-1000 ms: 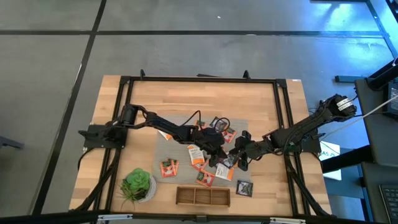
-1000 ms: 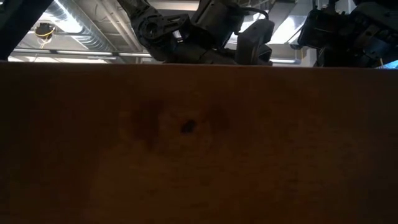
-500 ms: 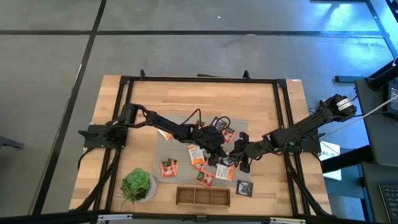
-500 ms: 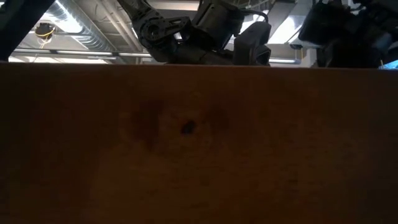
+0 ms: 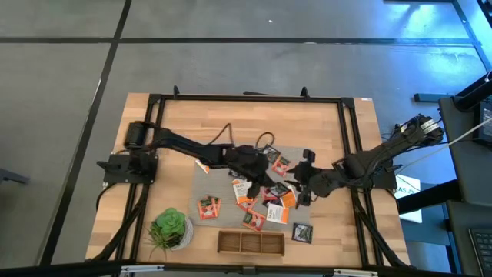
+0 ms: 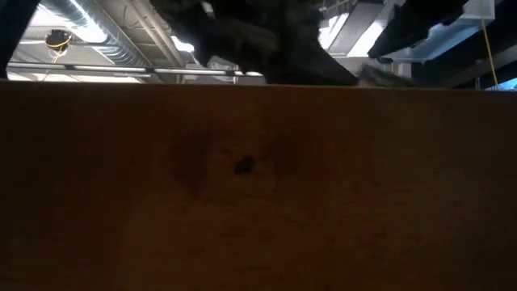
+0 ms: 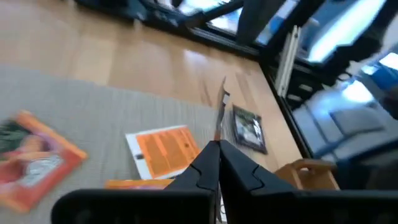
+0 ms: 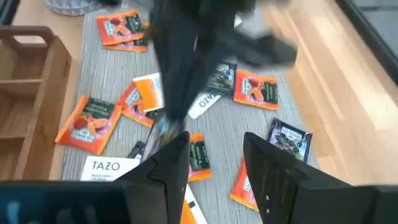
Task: Pick & Place Tea
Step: Put the black tea bag into the right section of the wooden organizer
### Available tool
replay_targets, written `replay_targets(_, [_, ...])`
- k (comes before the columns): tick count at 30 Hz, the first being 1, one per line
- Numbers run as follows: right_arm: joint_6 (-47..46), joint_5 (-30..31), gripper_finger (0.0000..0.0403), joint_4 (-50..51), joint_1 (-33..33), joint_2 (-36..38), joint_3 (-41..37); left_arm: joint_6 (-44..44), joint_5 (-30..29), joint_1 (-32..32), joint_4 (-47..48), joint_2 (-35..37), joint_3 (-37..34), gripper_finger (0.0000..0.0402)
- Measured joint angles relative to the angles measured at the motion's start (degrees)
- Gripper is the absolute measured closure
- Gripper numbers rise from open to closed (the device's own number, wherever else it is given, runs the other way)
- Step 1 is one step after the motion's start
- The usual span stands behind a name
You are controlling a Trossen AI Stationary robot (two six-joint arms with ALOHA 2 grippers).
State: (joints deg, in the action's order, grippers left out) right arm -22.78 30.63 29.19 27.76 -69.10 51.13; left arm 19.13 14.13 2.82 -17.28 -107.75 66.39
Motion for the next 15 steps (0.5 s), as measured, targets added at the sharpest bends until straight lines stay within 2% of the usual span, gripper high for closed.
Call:
replay_targets(3, [-1.3, 3.2, 0.0249, -1.7, 2.5, 1.6, -2.8, -0.9, -8.7, 1.9, -5.0, 7.3, -8.2, 0.04])
replay_targets(7, [0.3, 9.4, 0.0249, -8.3, 3.7, 2.6, -6.7, -0.8, -17.4, 4.6, -22.9, 12.7, -19.7, 0.0399])
replay_targets(11, [6.6, 10.5, 0.0249, -16.7, 2.9, 2.0, -8.5, -2.2, -22.2, 6.4, -38.6, 12.6, -27.4, 0.0399])
replay_targets(15, [13.1, 7.7, 0.0249, -24.1, 2.6, 1.4, -8.5, -4.3, -23.1, 6.8, -42.0, 11.7, -29.7, 0.04])
